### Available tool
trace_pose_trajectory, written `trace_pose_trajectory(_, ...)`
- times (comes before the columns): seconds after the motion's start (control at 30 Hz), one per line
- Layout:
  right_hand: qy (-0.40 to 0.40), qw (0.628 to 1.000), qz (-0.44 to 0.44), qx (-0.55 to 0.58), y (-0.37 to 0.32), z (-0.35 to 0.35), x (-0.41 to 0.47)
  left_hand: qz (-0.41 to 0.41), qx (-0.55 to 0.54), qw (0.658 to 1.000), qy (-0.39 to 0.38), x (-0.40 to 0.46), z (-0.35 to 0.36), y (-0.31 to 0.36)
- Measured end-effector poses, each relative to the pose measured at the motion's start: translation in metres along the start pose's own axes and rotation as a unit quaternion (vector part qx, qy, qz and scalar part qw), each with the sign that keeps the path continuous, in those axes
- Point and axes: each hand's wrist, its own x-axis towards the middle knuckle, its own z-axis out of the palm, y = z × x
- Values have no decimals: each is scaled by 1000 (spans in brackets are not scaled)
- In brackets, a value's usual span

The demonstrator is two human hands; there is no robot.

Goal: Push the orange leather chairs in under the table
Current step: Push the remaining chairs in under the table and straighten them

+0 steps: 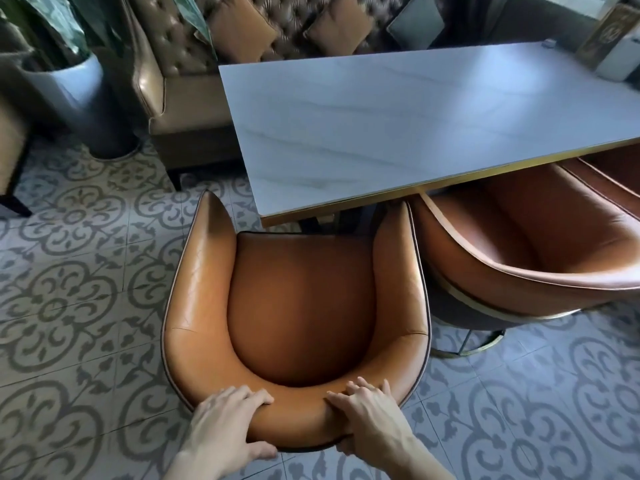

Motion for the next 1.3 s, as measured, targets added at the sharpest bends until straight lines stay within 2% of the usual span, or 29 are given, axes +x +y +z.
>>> trace_pose_trajectory(0.4, -5, 999, -9, -31, 65, -11, -37, -28, -27, 999, 1, 3, 29, 78)
trace_pose_trajectory(0.63, -5, 1000, -4, -24, 88, -21, -46, -32, -33, 998, 46, 4, 48, 106)
trace_pose_trajectory(1.0, 47, 999, 16, 1, 141, -39, -37, -62, -57, 990, 114, 35, 50, 156)
trace_pose_trajectory(1.3, 44, 994, -77, -64, 167, -35, -17, -92, -100, 983, 120, 42, 41, 167)
